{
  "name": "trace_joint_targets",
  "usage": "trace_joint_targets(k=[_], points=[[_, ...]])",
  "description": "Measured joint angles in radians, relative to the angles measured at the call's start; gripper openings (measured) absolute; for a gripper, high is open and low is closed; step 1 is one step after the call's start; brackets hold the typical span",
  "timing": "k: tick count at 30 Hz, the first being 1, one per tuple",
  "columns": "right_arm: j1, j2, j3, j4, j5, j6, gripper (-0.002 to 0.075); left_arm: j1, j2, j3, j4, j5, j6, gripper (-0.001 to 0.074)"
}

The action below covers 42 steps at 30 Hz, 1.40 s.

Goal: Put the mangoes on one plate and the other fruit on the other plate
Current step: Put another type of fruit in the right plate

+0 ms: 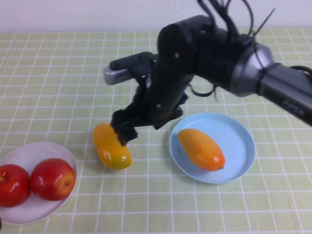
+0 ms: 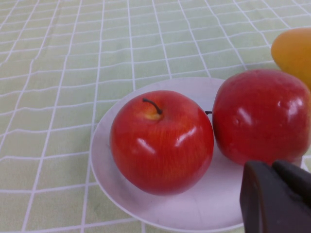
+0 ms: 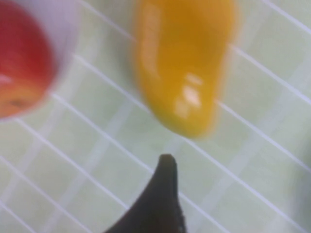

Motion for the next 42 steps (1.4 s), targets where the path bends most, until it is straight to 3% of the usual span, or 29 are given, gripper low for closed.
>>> trace_joint_targets(k=[4, 15, 26, 31, 42], points=[[0.057, 0.119, -0.175, 0.018, -0.002, 0.000, 0.0652, 0.000, 0.000, 0.000, 0.000, 0.000, 0.000, 0.0002], [0.064, 0.388, -0.503, -0.021, 0.083, 0.000, 0.0649, 0.000, 0.000, 0.000, 0.000, 0.000, 0.000, 0.0002], [0.065, 0.485, -0.529, -0.042, 0.057, -0.002, 0.0643, 0.000, 0.000, 0.000, 0.000, 0.000, 0.000, 0.0002], [0.065, 0.485, -0.529, -0.040, 0.052, -0.002, 0.0549, 0.000, 0.000, 0.000, 0.000, 0.000, 0.000, 0.0002], [0.061, 0.407, -0.547, -0.046, 0.092, -0.002, 0.0548, 0.000, 0.000, 0.000, 0.000, 0.000, 0.000, 0.0002]])
